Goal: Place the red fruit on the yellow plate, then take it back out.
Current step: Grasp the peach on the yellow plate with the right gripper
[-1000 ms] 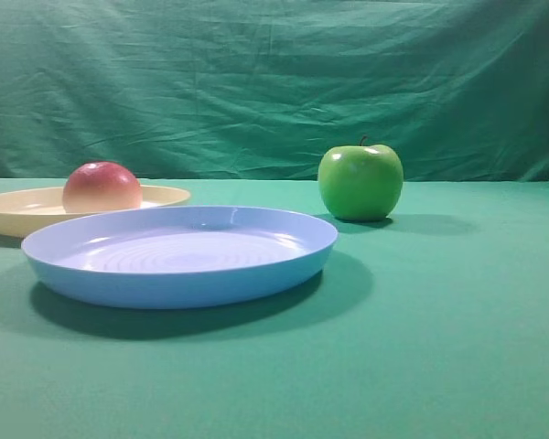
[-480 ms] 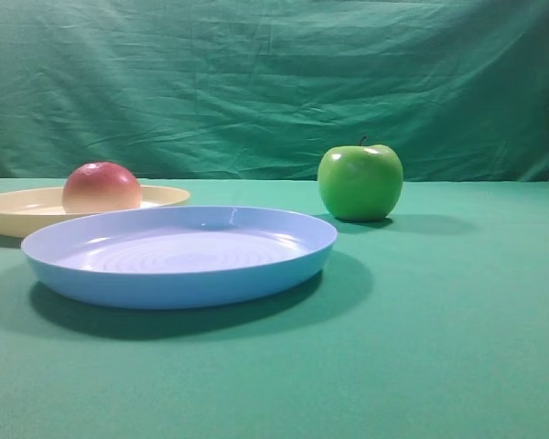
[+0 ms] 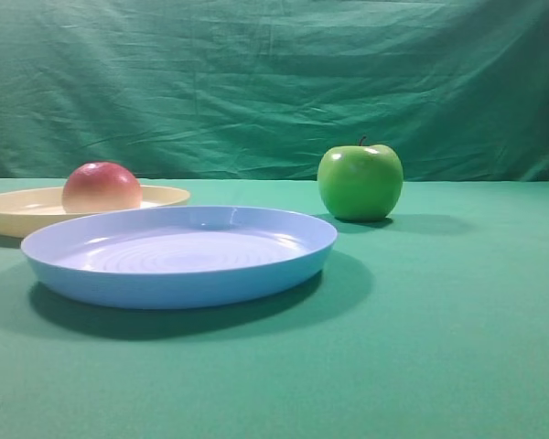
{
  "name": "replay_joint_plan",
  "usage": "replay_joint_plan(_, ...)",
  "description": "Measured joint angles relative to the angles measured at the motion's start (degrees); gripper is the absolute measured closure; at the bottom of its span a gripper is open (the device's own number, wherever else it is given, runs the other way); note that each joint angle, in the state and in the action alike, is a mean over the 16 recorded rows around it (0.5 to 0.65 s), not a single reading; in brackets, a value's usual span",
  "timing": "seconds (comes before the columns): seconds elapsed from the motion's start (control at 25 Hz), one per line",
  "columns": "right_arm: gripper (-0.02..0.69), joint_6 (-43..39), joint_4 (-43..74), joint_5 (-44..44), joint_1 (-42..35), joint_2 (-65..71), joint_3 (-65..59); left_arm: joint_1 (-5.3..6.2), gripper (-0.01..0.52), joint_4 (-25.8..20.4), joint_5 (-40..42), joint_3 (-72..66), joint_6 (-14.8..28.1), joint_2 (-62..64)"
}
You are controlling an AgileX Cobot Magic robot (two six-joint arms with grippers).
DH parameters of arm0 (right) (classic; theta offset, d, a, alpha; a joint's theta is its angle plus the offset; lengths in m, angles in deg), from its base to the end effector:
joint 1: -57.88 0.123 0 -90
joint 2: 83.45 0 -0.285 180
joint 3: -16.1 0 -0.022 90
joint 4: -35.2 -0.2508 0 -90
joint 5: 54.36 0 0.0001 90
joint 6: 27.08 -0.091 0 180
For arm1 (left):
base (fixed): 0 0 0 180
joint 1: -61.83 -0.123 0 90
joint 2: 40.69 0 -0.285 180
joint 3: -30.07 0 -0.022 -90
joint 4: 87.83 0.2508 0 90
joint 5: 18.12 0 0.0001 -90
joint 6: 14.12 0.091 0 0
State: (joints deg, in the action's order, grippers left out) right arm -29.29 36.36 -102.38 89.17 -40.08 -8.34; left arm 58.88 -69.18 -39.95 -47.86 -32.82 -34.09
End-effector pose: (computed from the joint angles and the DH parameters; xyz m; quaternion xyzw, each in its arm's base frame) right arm 0.0850 0.0500 0.3941 -0.2144 0.8196 0.1435 0.5115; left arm 0.0509 0.0135 0.1776 -0.0656 0.7917 0.0560 0.6048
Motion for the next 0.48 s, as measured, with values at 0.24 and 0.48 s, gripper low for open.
replay_joint_plan(0.24, 0.665, -0.32, 0.15, 5.29, -8.64, -10.64, -9.51, 0.0, 0.514, 0.0, 0.0, 0.0, 0.0, 0.0)
replay_joint_plan(0.48, 0.665, -0.35, -0.23, 11.61, -16.84, -21.23, -21.46, 0.0, 0.514, 0.0, 0.0, 0.0, 0.0, 0.0)
